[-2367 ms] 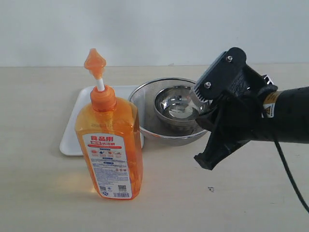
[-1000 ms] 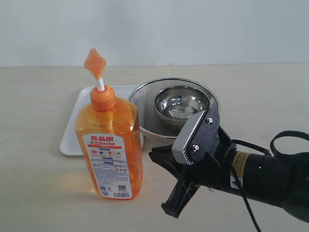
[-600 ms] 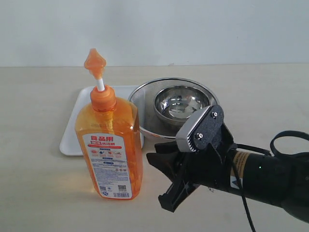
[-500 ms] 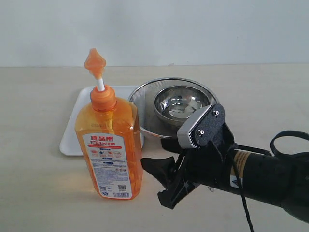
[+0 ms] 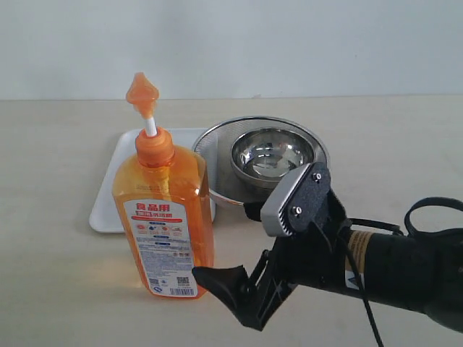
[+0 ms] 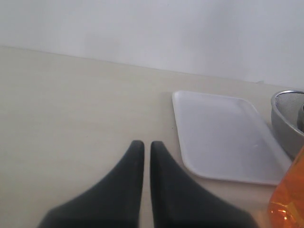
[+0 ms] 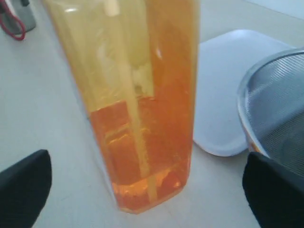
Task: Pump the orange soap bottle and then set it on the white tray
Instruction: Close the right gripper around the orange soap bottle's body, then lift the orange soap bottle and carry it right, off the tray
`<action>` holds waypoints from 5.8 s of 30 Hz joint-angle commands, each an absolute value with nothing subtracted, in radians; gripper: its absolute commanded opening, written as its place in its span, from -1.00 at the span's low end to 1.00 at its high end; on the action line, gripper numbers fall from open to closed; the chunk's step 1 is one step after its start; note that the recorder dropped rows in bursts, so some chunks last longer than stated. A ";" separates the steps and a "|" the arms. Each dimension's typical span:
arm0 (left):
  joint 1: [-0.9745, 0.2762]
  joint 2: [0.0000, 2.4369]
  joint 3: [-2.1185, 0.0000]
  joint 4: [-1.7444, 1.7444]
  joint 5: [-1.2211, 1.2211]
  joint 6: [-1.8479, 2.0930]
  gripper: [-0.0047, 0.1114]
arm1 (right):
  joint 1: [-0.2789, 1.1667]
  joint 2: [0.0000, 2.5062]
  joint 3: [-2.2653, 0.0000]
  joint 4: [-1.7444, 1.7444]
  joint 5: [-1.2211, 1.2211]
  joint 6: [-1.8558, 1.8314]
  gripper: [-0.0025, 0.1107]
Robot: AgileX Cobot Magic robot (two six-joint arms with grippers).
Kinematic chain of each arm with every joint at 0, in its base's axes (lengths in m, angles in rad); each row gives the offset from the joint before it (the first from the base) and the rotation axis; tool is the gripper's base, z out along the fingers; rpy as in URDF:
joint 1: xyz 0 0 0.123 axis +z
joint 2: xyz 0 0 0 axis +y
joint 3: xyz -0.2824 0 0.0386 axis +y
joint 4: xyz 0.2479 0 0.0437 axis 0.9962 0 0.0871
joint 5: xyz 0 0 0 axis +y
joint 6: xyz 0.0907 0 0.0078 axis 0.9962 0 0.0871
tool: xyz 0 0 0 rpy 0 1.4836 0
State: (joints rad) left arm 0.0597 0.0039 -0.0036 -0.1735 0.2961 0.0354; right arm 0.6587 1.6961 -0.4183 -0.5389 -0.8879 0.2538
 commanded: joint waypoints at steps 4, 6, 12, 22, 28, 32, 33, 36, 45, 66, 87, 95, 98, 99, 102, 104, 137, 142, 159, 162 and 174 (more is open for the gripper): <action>0.060 0.000 0.000 -0.167 0.296 0.038 -0.84 | 0.658 1.697 -0.442 -0.569 -0.891 0.154 0.90; 0.060 0.000 0.000 -0.167 0.296 0.038 -0.84 | 0.658 1.697 -0.469 -0.567 -0.883 0.149 0.90; 0.060 0.000 0.000 -0.167 0.296 0.038 -0.84 | 0.658 1.697 -0.586 -0.567 -0.720 0.147 0.90; 0.060 0.000 0.000 -0.167 0.296 0.038 -0.84 | 0.660 1.699 -0.671 -0.655 -0.693 0.201 0.87; 0.060 0.000 0.000 -0.167 0.296 0.038 -0.84 | 0.660 1.704 -0.685 -0.829 -0.717 0.353 0.85; 0.060 0.000 0.000 -0.167 0.296 0.038 -0.84 | 0.660 1.737 -0.689 -0.947 -0.806 0.416 0.85; 0.060 0.000 0.000 -0.167 0.296 0.038 -0.84 | 0.660 1.748 -0.689 -0.963 -0.823 0.418 0.85; 0.060 0.000 0.000 -0.167 0.296 0.038 -0.84 | 0.660 1.781 -0.689 -0.983 -0.850 0.439 0.85; 0.060 0.000 0.000 -0.167 0.296 0.038 -0.84 | 0.660 1.792 -0.689 -0.949 -0.876 0.384 0.85; 0.060 0.000 0.000 -0.167 0.296 0.038 -0.84 | 0.683 1.792 -0.795 -0.971 -0.838 0.465 0.85; 0.060 0.000 0.000 -0.167 0.296 0.038 -0.84 | 0.739 1.876 -0.850 -0.956 -0.793 0.687 0.85; 0.060 0.000 0.000 -0.167 0.296 0.038 -0.84 | 0.739 1.876 -0.850 -1.008 -0.789 0.615 0.68; 0.060 0.000 0.000 -0.167 0.296 0.038 -0.84 | 0.739 1.876 -0.850 -1.026 -0.789 0.615 0.12; 0.060 0.000 0.000 -0.167 0.296 0.038 -0.84 | 0.739 1.876 -0.850 -1.020 -0.787 0.615 -0.12; 0.060 0.000 0.000 -0.167 0.296 0.038 -0.84 | 0.739 1.876 -0.850 -1.001 -0.783 0.615 -0.86; 0.060 0.000 0.000 -0.167 0.296 0.038 -0.84 | 0.739 1.876 -0.850 -0.981 -0.783 0.620 -0.93; 0.060 0.000 0.000 -0.167 0.296 0.038 -0.84 | 0.739 1.698 -0.850 -0.986 -0.750 0.506 -0.96; 0.060 0.000 0.000 -0.167 0.296 0.038 -0.84 | 0.739 1.548 -0.850 -0.987 -0.535 0.506 -0.96; 0.060 0.000 0.000 -0.167 0.296 0.038 -0.84 | 0.737 1.161 -0.850 -0.941 0.240 0.521 -0.96; 0.060 0.000 0.000 -0.167 0.296 0.038 -0.84 | 0.737 1.119 -0.850 -1.042 0.367 0.647 -0.96; 0.060 0.000 0.000 -0.167 0.296 0.038 -0.84 | 0.737 1.170 -0.850 -1.537 0.709 1.362 -0.96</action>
State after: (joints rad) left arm 0.0597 0.0039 -0.0036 -0.1735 0.2961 0.0354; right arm 0.7386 1.1415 -0.8359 -1.4029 0.6655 1.2345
